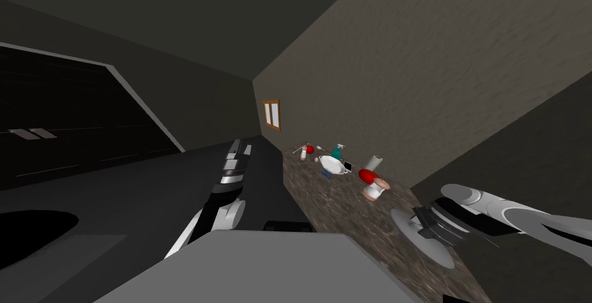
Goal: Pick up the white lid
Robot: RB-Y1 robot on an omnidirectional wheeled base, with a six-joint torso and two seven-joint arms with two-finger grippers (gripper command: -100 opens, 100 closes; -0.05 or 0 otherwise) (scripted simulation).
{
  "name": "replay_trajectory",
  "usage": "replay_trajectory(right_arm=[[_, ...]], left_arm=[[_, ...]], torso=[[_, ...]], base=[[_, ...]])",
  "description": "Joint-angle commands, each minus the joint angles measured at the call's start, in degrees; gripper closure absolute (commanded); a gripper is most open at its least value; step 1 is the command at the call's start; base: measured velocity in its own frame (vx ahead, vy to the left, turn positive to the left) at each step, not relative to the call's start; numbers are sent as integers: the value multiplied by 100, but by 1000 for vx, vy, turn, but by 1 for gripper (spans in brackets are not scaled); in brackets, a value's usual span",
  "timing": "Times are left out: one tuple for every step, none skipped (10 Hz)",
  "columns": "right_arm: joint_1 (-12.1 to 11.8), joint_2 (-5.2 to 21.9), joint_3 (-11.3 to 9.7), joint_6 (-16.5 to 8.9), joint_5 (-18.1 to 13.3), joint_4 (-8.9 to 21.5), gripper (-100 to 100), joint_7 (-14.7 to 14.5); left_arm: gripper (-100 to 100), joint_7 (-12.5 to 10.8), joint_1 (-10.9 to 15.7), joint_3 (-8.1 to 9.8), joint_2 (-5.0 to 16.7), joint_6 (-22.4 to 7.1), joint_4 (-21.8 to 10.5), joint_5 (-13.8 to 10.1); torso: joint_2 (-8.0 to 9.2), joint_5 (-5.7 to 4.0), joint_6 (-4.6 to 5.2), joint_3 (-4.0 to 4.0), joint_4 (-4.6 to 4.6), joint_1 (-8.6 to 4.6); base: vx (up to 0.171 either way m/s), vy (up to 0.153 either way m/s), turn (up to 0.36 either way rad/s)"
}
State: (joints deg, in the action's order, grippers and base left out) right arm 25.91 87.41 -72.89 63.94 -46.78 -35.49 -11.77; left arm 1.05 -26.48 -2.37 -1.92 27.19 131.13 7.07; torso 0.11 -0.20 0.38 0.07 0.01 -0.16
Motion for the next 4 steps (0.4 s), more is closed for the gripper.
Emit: replay_trajectory(right_arm=[[286, -80, -224, 70, -177, 70, 100, 23], [444, -80, -224, 70, -177, 70, 100, 23], [356, -83, -203, 76, -170, 94, 100, 17], [380, -87, -207, 93, -177, 113, 0, 16]], left_arm=[[0, 0, 0, 0, 0, 0, 0, 0], [0, 0, -1, 0, 0, 0, 0, 0], [0, 0, 0, 0, 0, 0, 0, 0], [0, 0, 1, 0, 0, 0, 0, 0]], torso=[[0, 0, 0, 0, 0, 0], [3, -1, 15, 1, -1, -2], [0, 3, -5, 1, 2, 3], [4, 2, -3, 2, 1, 4]], base=[[39, 1, -282], [27, 10, -118], [9, 3, 8], [0, 0, 0]])
